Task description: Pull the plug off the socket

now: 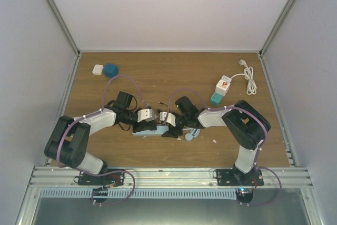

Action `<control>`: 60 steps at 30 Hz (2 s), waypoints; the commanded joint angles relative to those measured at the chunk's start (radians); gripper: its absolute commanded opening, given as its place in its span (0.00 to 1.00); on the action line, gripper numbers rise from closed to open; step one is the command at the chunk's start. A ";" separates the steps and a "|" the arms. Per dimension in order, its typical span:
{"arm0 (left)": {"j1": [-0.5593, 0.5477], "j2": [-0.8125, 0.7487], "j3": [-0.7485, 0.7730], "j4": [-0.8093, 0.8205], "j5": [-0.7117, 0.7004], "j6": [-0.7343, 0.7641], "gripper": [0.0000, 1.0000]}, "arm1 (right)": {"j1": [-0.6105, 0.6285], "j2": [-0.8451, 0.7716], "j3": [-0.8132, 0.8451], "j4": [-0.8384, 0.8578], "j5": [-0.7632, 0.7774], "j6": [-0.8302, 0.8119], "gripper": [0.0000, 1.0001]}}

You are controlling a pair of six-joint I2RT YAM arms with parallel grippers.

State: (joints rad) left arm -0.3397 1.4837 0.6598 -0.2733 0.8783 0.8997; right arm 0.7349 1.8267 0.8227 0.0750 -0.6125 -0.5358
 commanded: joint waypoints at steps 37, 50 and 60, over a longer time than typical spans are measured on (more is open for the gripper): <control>-0.031 -0.013 0.085 -0.090 0.147 -0.004 0.25 | 0.060 0.075 0.003 0.120 0.020 0.011 0.12; -0.091 -0.180 -0.108 0.095 -0.009 0.112 0.25 | 0.058 0.092 0.019 0.092 0.025 0.011 0.05; -0.055 -0.123 -0.044 0.050 0.091 -0.019 0.25 | 0.060 0.095 0.017 0.091 0.061 0.004 0.04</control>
State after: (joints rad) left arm -0.3981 1.3441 0.5751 -0.2085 0.8074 0.9230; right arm 0.8036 1.8866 0.8375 0.1894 -0.6456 -0.5224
